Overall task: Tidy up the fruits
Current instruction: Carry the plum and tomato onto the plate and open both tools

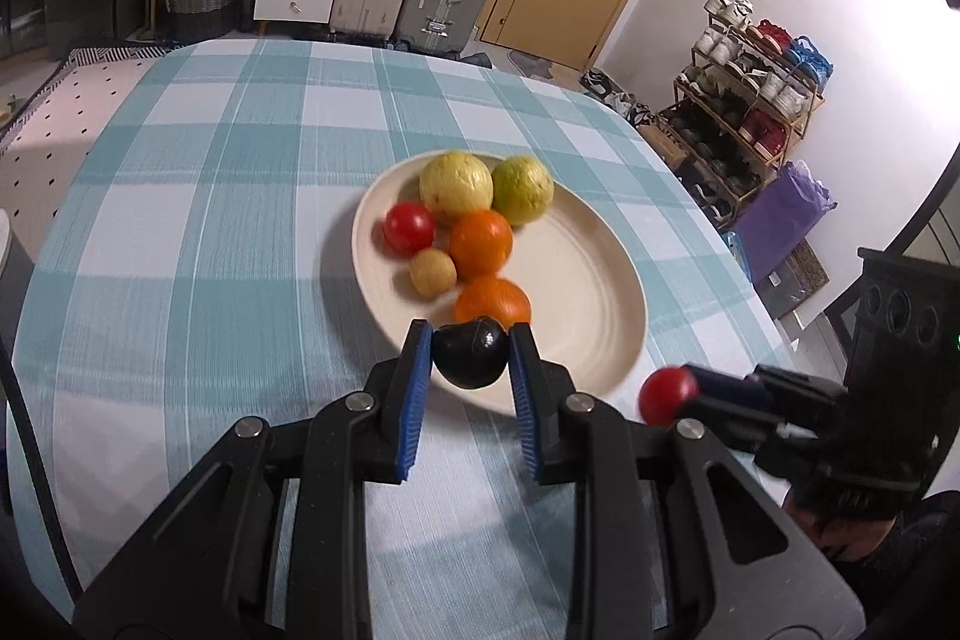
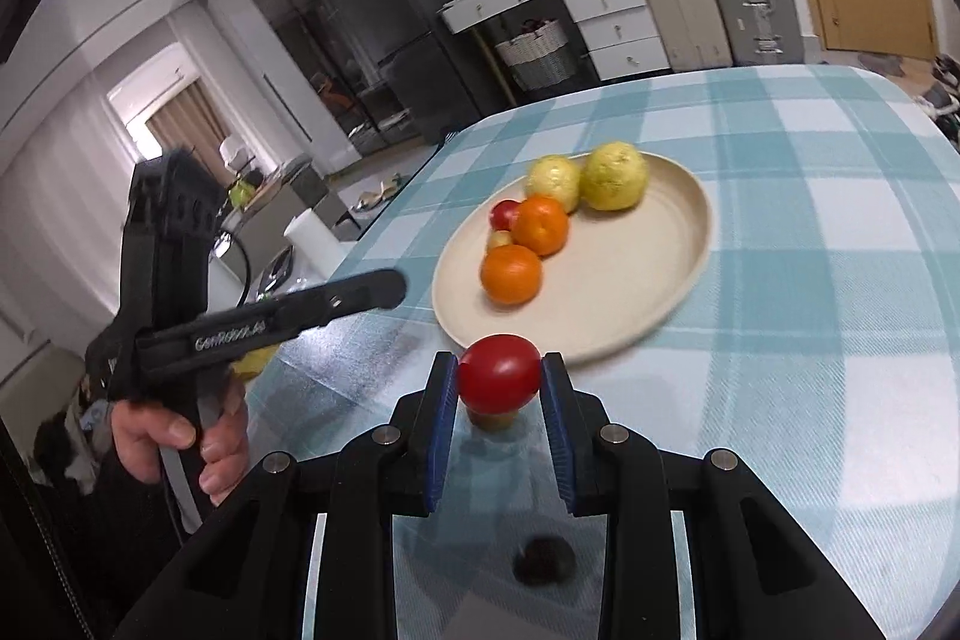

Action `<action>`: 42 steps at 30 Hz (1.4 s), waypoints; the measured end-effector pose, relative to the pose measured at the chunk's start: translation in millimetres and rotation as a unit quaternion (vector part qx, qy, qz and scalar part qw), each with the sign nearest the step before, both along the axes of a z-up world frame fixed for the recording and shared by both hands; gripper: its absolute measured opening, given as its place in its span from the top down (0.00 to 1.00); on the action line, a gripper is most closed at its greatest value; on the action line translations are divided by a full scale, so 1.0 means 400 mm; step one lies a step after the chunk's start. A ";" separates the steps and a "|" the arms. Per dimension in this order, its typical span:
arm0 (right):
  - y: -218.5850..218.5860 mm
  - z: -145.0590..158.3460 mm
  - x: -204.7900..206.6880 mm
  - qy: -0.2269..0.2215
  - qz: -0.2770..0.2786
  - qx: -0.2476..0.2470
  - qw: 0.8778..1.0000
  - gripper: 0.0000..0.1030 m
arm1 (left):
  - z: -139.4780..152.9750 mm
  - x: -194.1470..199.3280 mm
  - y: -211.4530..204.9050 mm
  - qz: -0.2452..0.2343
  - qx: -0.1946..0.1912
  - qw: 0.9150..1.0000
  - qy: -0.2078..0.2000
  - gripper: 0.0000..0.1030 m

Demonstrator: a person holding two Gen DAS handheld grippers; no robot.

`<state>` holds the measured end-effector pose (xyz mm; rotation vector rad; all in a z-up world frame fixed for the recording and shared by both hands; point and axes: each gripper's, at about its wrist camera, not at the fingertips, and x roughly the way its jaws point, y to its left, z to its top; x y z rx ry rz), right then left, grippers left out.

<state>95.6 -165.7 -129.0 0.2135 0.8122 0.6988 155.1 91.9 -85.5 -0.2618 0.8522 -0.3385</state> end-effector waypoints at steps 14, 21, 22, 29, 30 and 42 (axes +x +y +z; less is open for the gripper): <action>0.184 0.014 0.112 -0.023 0.050 -0.066 0.996 0.72 | -0.016 0.161 0.040 -0.002 0.001 1.000 0.023 0.78; 0.238 0.009 0.148 -0.029 0.061 -0.090 0.994 0.72 | -0.029 0.201 0.035 -0.019 0.000 0.999 0.032 0.78; 0.243 0.007 0.152 -0.030 0.061 -0.092 0.993 0.72 | -0.033 0.205 0.033 -0.020 0.002 0.999 0.034 0.78; 0.260 -0.013 0.170 -0.024 0.061 -0.103 0.992 0.72 | -0.055 0.228 0.035 -0.023 -0.011 0.999 0.046 0.78; 0.261 -0.016 0.174 -0.024 0.060 -0.104 0.992 0.72 | -0.055 0.231 0.034 -0.024 -0.010 0.999 0.046 0.78; 0.240 -0.008 0.179 -0.032 0.041 -0.093 0.994 0.62 | -0.039 0.249 0.033 -0.040 -0.024 0.998 0.042 0.77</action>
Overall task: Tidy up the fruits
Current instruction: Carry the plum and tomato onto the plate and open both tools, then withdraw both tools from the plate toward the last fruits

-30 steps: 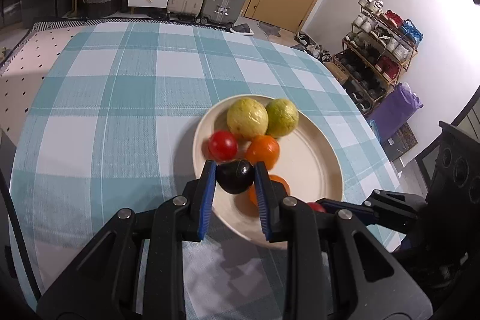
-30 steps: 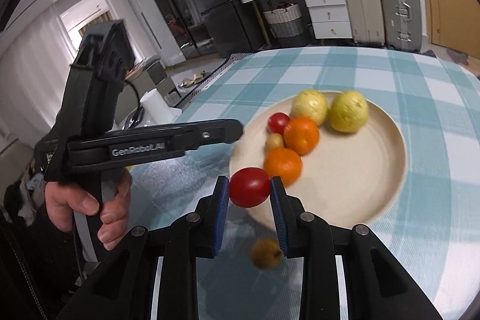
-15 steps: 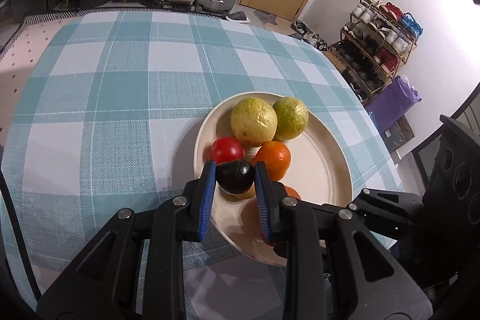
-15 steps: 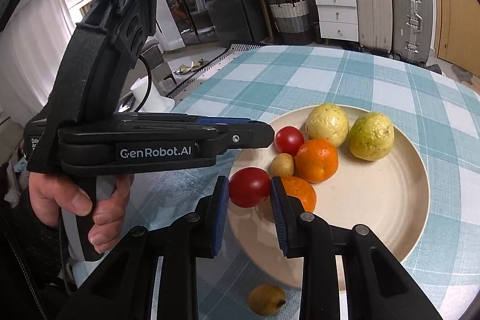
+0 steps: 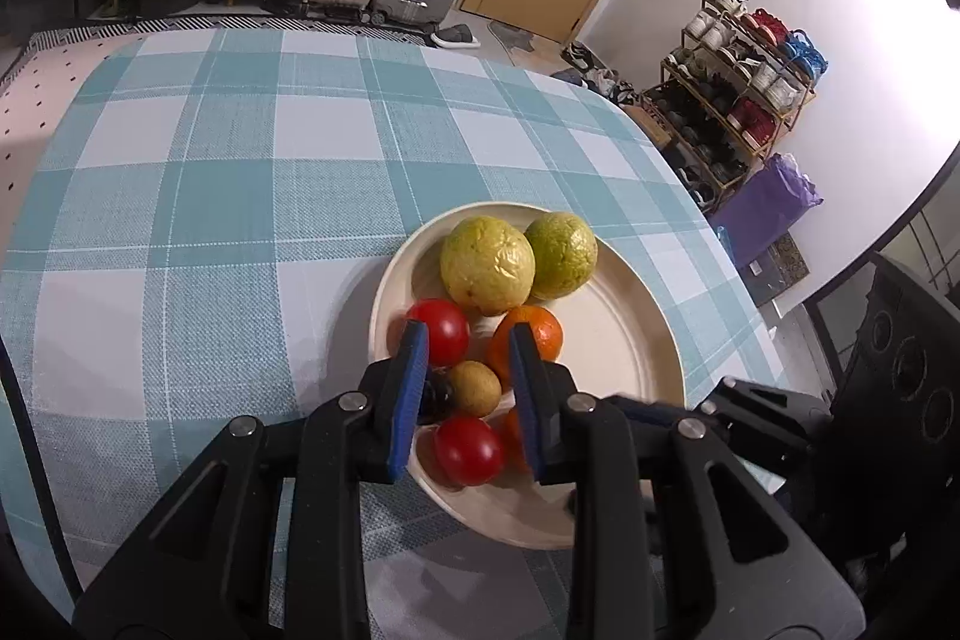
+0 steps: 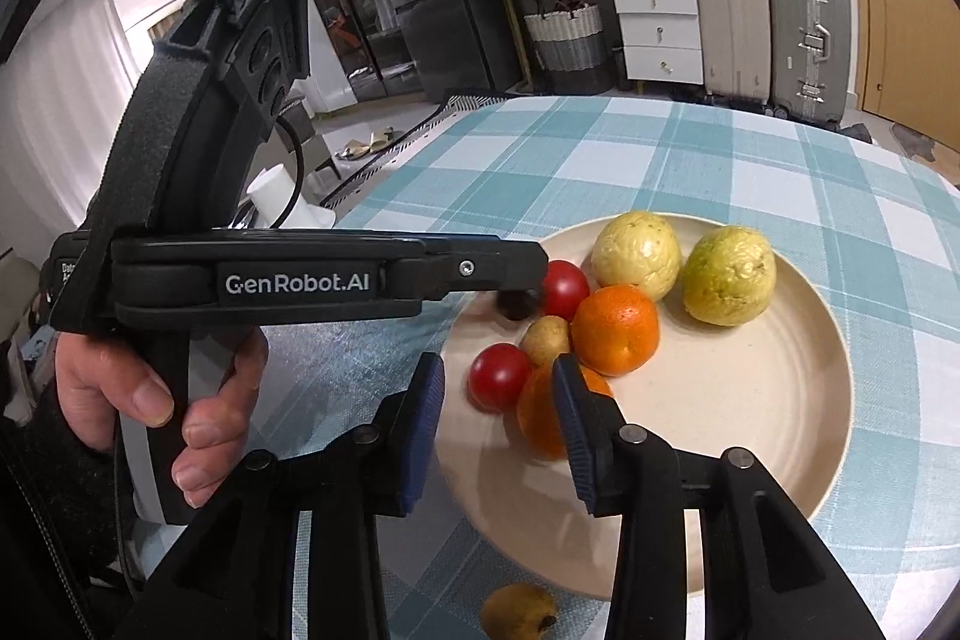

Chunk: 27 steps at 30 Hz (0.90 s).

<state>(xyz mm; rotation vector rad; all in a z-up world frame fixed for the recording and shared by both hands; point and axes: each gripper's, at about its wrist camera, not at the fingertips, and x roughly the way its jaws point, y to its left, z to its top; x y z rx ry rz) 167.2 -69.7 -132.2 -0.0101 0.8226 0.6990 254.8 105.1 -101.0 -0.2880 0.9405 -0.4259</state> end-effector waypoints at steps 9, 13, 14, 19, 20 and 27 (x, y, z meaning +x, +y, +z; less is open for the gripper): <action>-0.105 0.031 -0.027 -0.020 -0.033 0.039 0.998 0.54 | 0.041 -0.044 0.013 0.023 0.016 1.000 -0.010 0.76; -0.167 0.040 -0.037 -0.019 -0.062 0.057 0.996 0.52 | 0.062 -0.079 0.014 0.033 0.026 0.999 -0.018 0.76; -0.181 0.041 -0.037 -0.018 -0.068 0.062 0.996 0.52 | 0.066 -0.088 0.013 0.034 0.027 0.999 -0.019 0.76; -0.245 0.048 -0.064 -0.016 -0.096 0.077 0.992 0.52 | 0.080 -0.146 -0.003 0.041 0.041 0.998 -0.026 0.76; -0.255 0.050 -0.071 -0.017 -0.099 0.078 0.992 0.51 | 0.080 -0.156 -0.007 0.042 0.044 0.998 -0.027 0.76; -0.292 0.050 -0.113 -0.023 -0.111 0.079 0.990 0.50 | 0.062 -0.232 -0.047 0.055 0.069 0.996 -0.021 0.75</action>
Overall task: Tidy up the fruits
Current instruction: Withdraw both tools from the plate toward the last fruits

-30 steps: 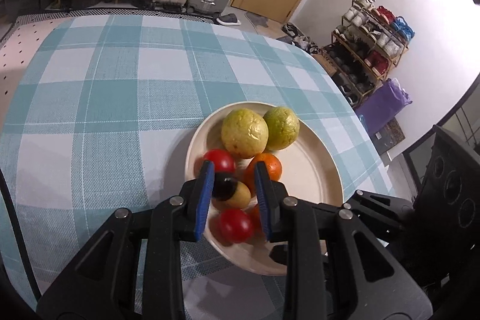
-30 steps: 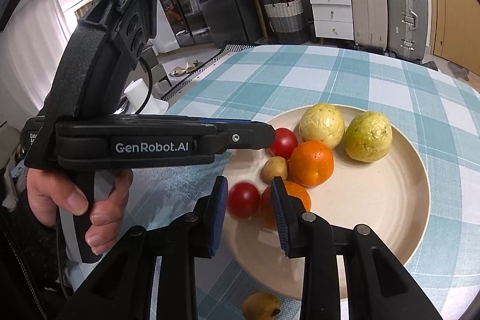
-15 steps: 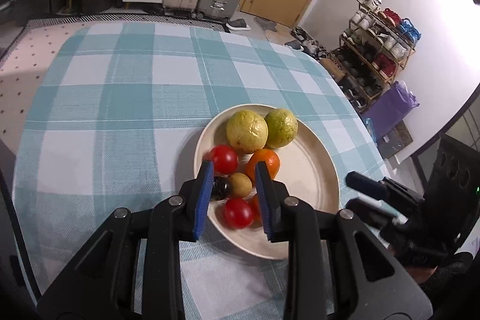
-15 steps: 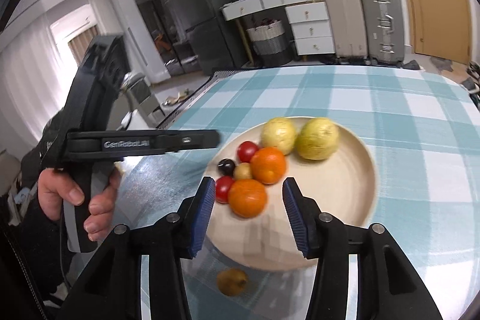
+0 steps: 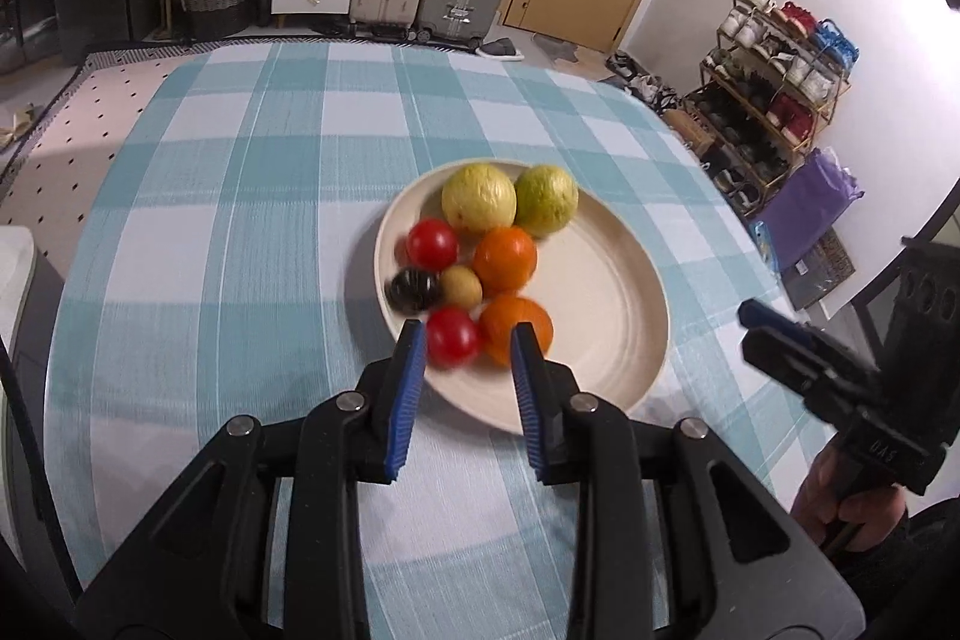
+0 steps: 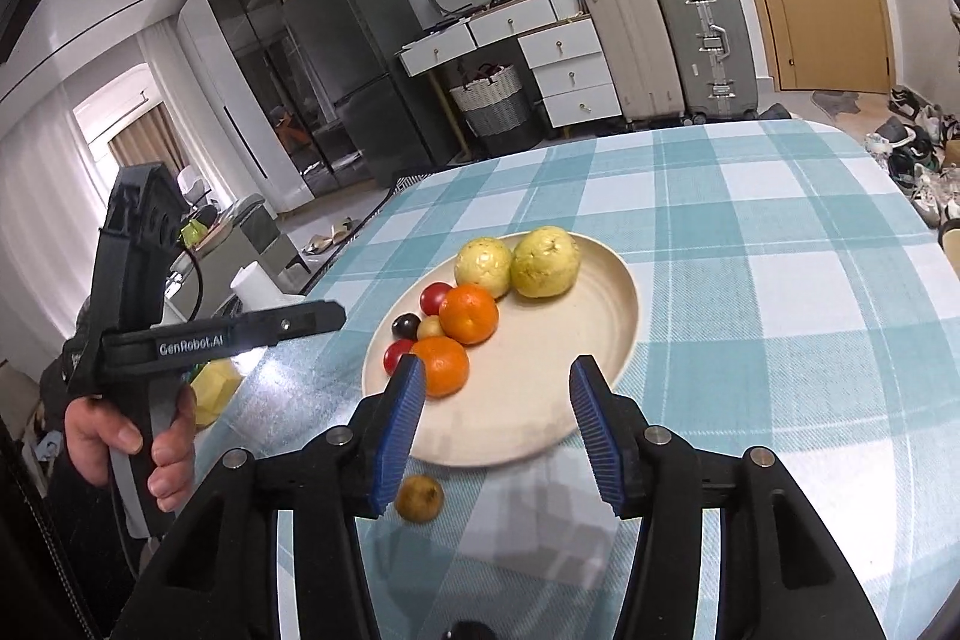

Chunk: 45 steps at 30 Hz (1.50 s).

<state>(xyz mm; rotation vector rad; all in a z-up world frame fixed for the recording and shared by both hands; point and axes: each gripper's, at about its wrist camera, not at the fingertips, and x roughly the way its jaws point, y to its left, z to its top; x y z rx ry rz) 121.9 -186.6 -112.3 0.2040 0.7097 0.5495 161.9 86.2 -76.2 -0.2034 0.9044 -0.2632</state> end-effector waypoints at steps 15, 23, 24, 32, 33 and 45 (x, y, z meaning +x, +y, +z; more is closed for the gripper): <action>-0.020 -0.002 -0.100 -0.021 0.002 -0.009 1.000 0.40 | -0.036 -0.122 -0.055 0.037 0.045 0.998 -0.003 0.51; -0.033 -0.003 -0.154 -0.029 -0.002 -0.013 0.999 0.28 | -0.055 -0.167 -0.070 0.052 0.048 0.997 -0.007 0.38; -0.034 -0.005 -0.161 -0.028 -0.003 -0.014 1.000 0.28 | -0.058 -0.172 -0.071 0.053 0.048 0.997 -0.008 0.34; -0.035 -0.025 -0.204 -0.021 0.002 -0.024 0.999 0.17 | -0.064 -0.213 -0.078 0.057 0.044 0.997 -0.022 0.21; -0.034 -0.029 -0.208 -0.019 0.003 -0.026 0.999 0.16 | -0.065 -0.216 -0.079 0.057 0.043 0.997 -0.023 0.21; -0.015 -0.088 -0.243 0.019 0.021 -0.045 0.999 0.15 | -0.077 -0.257 -0.079 0.055 0.048 0.997 -0.030 0.04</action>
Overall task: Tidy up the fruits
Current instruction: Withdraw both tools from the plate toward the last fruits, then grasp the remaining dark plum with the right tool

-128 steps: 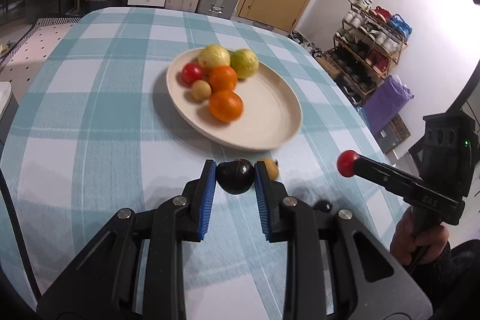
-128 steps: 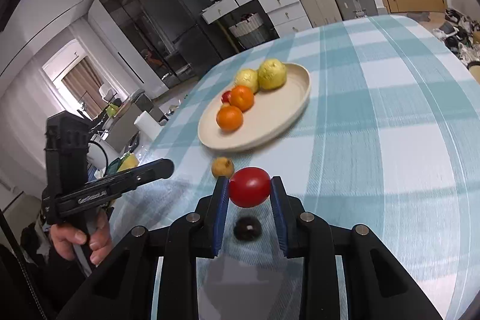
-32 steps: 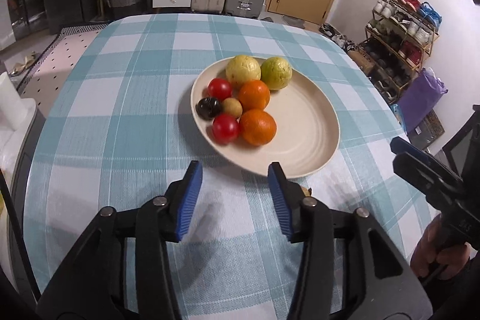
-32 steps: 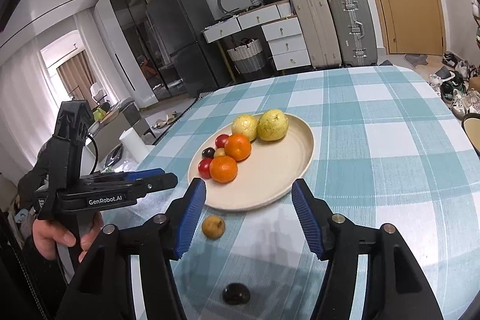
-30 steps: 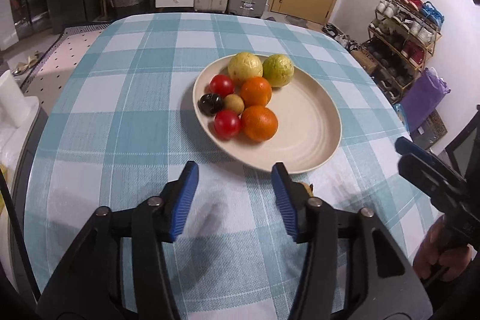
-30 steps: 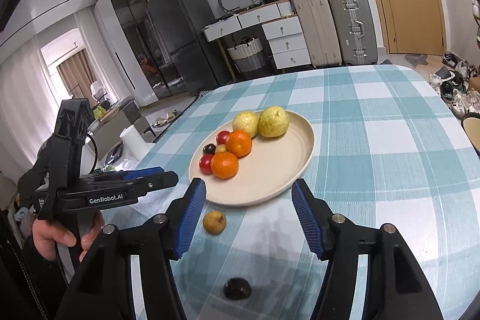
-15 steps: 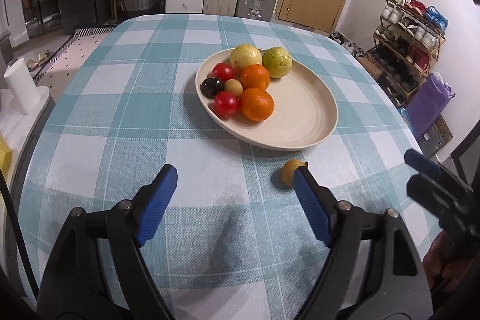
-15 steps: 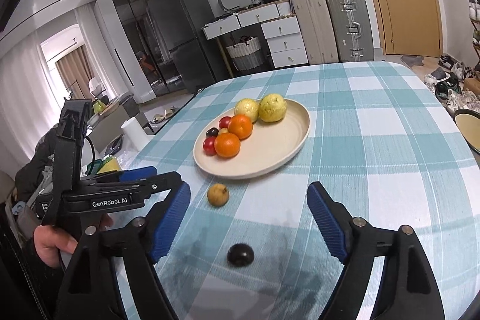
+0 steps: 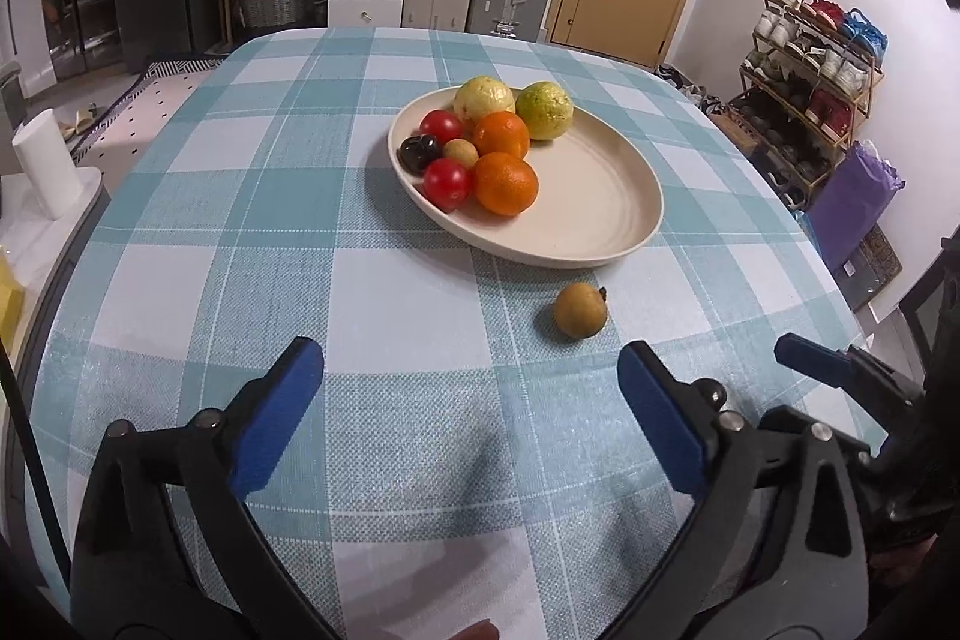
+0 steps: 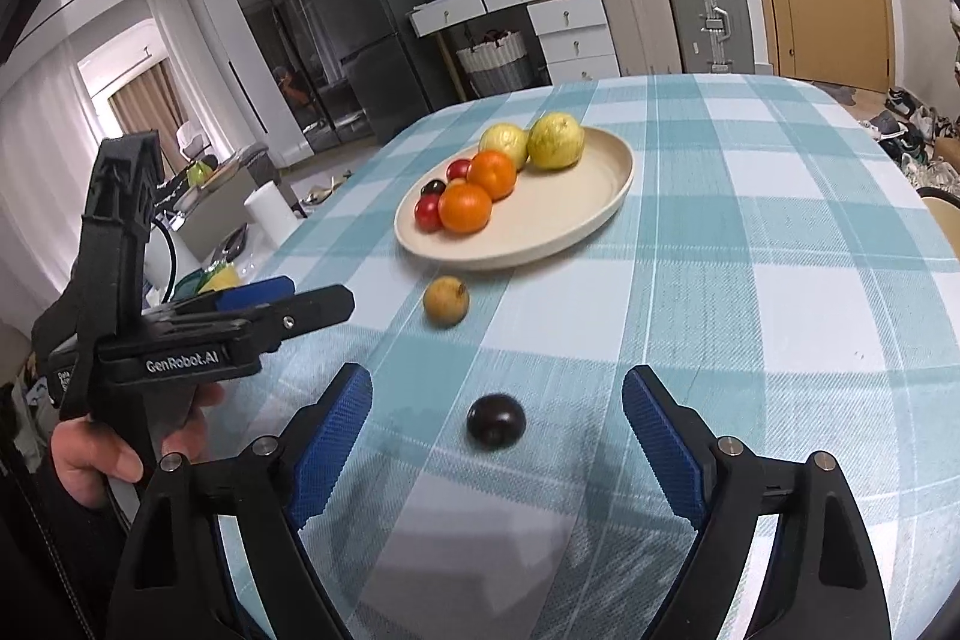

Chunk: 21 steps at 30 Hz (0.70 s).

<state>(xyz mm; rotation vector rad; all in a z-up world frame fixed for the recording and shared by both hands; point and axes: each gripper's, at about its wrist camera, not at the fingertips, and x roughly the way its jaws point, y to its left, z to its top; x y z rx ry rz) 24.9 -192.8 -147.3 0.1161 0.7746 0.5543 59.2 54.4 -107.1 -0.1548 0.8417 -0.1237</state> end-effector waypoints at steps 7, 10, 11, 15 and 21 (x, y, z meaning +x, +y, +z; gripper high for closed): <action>0.018 -0.022 -0.003 0.020 0.015 -0.001 1.000 0.15 | -0.011 -0.005 0.010 0.001 -0.009 1.000 0.009 0.01; 0.023 -0.032 0.000 0.031 0.020 0.003 0.999 0.15 | -0.018 -0.006 0.015 0.000 -0.012 1.000 0.014 0.01; 0.025 -0.034 0.000 0.033 0.022 0.004 0.999 0.16 | -0.021 -0.006 0.017 0.000 -0.011 1.000 0.015 0.01; 0.036 -0.038 -0.001 0.034 0.027 -0.003 0.999 0.23 | -0.027 -0.010 0.022 0.001 -0.011 1.000 0.019 0.01; 0.042 -0.049 0.010 0.042 0.019 -0.013 0.999 0.32 | -0.033 -0.012 0.030 0.004 -0.012 1.000 0.022 0.01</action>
